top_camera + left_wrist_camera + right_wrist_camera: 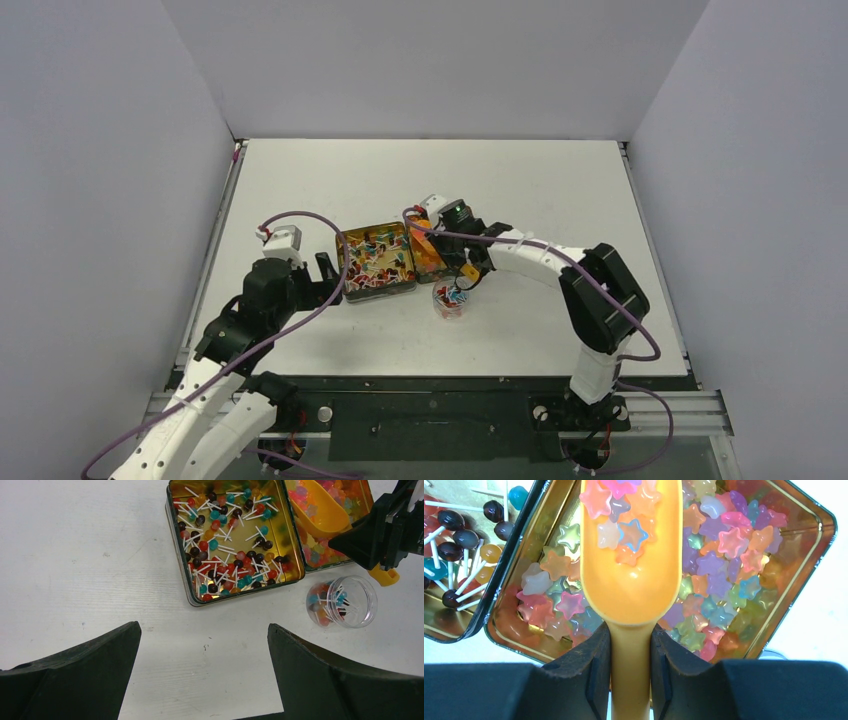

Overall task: Pack the candies
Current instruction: Scoop the fake candies from the storage box.

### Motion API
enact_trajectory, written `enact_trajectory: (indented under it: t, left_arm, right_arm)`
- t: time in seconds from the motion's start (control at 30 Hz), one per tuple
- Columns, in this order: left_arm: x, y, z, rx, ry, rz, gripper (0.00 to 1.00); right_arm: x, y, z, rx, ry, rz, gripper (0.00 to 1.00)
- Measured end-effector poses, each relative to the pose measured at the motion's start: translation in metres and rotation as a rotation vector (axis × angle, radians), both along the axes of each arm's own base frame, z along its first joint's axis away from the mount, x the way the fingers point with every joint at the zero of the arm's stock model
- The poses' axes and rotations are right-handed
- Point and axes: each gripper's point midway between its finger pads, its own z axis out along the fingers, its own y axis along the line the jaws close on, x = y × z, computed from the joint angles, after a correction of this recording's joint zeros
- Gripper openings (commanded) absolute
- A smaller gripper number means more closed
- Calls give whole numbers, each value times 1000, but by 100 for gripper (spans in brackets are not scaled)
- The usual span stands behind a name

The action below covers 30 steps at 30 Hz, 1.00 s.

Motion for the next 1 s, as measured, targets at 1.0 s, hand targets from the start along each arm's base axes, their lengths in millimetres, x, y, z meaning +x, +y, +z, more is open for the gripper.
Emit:
enact_trajectory:
  t: [1.0]
  left_arm:
    - [-2, -6, 0, -18, -2, -33, 96]
  right_arm:
    - [-46, -43, 61, 107, -144, -30, 0]
